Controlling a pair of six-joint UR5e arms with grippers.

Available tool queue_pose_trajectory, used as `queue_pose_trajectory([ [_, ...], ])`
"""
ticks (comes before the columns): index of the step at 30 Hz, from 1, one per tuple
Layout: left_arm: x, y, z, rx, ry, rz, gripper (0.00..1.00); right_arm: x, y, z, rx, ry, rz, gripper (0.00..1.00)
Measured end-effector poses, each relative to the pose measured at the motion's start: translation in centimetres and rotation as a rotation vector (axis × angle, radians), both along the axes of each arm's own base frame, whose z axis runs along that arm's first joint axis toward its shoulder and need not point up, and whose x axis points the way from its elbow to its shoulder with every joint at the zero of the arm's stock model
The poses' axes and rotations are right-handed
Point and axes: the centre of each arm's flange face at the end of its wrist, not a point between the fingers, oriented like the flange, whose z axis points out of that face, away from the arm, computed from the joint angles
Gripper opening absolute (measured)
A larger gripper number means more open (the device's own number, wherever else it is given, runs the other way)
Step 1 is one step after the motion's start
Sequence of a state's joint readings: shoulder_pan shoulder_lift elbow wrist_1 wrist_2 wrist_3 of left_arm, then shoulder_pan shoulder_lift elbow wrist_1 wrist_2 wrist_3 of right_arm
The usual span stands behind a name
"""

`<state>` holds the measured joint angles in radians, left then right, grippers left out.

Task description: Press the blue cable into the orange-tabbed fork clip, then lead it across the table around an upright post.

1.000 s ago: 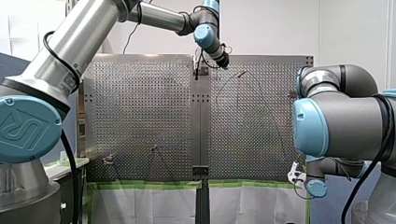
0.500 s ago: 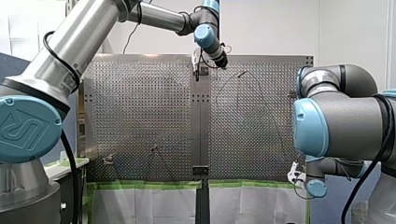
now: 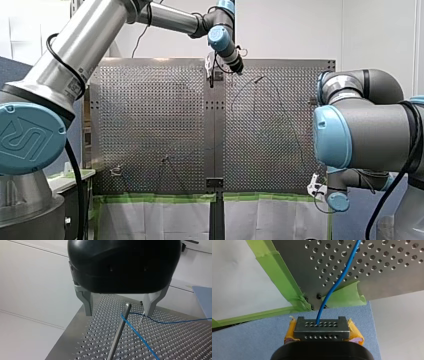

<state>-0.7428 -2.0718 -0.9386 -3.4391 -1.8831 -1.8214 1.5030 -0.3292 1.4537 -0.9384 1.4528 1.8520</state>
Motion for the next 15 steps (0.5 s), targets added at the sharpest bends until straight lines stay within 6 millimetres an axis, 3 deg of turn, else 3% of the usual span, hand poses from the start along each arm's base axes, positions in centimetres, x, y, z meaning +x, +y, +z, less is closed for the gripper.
queue_pose_trajectory([
  [10, -0.1, 0.0, -0.2, 0.006, 0.002, -0.001, 0.98, 0.2, 0.0, 0.0, 0.000, 0.002, 0.003, 0.00],
  [15, -0.5, 0.0, -1.2, 0.044, 0.007, -0.009, 0.98, 0.2, 0.0, 0.0, 0.001, 0.002, 0.003, 0.00],
])
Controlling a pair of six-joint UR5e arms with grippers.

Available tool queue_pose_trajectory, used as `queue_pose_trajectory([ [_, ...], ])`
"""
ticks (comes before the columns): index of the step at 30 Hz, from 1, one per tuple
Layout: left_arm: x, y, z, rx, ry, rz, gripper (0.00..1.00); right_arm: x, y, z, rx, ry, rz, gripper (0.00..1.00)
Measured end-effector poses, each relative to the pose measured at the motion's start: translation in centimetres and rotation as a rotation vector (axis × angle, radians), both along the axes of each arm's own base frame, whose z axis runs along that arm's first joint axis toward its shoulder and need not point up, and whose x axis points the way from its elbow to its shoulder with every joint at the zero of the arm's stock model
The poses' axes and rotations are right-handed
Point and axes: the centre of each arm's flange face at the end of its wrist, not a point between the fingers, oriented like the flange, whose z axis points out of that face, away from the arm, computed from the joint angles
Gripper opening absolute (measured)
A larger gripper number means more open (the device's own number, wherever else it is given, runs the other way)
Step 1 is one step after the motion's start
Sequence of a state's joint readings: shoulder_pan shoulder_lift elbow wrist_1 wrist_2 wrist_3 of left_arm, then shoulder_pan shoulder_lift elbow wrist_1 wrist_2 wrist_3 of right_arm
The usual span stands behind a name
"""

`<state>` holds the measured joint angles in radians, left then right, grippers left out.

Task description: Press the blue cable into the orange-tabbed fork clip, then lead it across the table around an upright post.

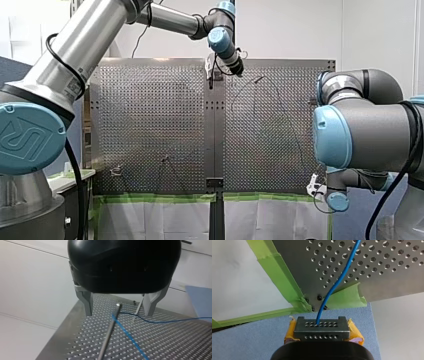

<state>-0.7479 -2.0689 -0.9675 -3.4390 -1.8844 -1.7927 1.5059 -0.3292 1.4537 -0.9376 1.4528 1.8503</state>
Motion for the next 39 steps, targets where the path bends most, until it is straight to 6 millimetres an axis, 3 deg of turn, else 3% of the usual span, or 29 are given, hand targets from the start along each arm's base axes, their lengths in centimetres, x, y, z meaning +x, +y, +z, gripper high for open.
queue_pose_trajectory([
  [11, -0.5, 2.1, 1.4, -0.016, -0.055, -0.019, 0.98, 0.0, 0.0, 0.0, -0.002, 0.000, 0.000, 0.00],
  [21, 1.2, 7.0, 3.8, -0.138, -0.105, 0.006, 0.98, 0.1, 0.0, 0.0, -0.002, 0.004, 0.002, 0.00],
  [26, 0.9, 8.2, 4.6, -0.184, -0.127, -0.005, 0.98, 0.2, 0.0, 0.0, -0.002, 0.006, 0.004, 0.00],
  [39, 1.5, 8.9, 0.7, -0.230, -0.118, -0.027, 0.98, 0.7, 0.1, 0.0, -0.003, 0.006, 0.011, 0.00],
])
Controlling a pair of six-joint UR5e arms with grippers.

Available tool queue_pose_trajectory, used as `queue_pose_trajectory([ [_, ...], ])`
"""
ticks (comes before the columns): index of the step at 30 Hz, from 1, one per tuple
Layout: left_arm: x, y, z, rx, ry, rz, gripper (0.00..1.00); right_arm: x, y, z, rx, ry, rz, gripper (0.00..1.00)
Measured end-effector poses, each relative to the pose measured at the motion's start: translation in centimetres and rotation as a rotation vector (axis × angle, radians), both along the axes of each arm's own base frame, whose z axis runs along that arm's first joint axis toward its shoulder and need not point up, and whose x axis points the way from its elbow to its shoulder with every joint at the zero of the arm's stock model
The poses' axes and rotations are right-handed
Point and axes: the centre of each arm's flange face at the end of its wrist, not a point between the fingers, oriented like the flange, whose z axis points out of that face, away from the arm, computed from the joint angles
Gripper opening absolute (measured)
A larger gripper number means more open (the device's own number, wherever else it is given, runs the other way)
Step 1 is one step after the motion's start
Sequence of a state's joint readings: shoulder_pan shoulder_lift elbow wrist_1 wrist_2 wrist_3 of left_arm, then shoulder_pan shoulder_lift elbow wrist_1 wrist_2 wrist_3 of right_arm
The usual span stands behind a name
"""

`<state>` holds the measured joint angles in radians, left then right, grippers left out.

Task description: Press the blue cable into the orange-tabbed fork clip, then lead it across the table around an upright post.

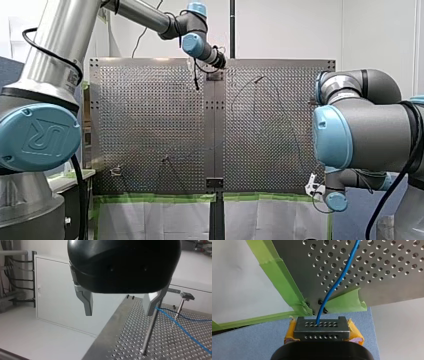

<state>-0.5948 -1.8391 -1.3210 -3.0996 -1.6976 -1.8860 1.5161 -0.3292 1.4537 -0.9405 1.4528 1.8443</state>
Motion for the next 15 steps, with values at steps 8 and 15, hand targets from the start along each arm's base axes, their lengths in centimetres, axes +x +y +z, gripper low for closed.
queue_pose_trajectory([
  [8, 0.1, 0.2, -2.9, 0.015, -0.003, 0.005, 0.98, 0.1, 0.0, 0.0, 0.001, -0.001, 0.001, 0.00],
  [15, -0.1, 0.4, -5.5, 0.031, -0.011, 0.005, 0.98, 0.3, 0.0, 0.0, 0.001, -0.002, 0.009, 0.00],
])
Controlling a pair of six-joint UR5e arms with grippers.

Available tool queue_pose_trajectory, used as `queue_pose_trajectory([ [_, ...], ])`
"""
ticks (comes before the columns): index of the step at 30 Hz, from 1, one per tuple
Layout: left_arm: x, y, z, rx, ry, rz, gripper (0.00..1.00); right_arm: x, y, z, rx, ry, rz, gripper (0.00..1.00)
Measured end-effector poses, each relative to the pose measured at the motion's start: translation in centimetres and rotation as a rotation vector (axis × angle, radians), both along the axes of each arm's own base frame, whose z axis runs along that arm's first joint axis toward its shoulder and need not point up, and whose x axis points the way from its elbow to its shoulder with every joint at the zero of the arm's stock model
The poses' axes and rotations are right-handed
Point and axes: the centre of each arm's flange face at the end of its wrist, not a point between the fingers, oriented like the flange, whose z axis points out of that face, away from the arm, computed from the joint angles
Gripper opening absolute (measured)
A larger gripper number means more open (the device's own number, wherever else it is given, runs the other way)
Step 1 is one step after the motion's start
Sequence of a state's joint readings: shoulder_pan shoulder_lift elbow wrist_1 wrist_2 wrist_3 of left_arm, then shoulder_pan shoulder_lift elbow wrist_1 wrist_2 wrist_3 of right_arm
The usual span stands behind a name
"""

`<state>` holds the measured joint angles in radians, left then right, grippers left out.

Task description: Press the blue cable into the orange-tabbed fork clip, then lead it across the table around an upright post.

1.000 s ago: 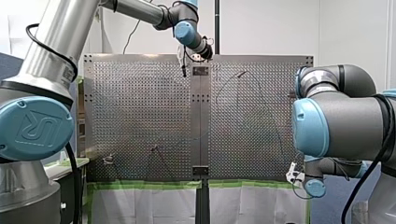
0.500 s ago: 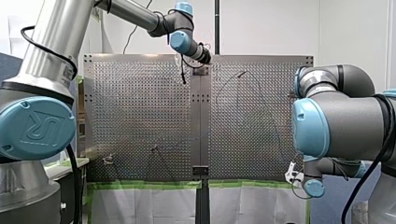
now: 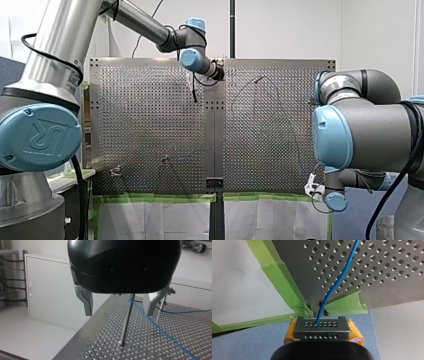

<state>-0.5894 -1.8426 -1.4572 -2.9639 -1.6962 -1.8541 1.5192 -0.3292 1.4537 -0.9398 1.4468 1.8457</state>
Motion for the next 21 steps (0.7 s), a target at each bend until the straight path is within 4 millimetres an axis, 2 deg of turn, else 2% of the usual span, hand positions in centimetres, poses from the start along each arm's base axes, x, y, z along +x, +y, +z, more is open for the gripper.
queue_pose_trajectory([
  [21, -1.3, 1.0, -6.6, 0.026, -0.013, 0.006, 0.98, 0.1, 0.0, 0.0, 0.001, 0.001, 0.003, 0.00],
])
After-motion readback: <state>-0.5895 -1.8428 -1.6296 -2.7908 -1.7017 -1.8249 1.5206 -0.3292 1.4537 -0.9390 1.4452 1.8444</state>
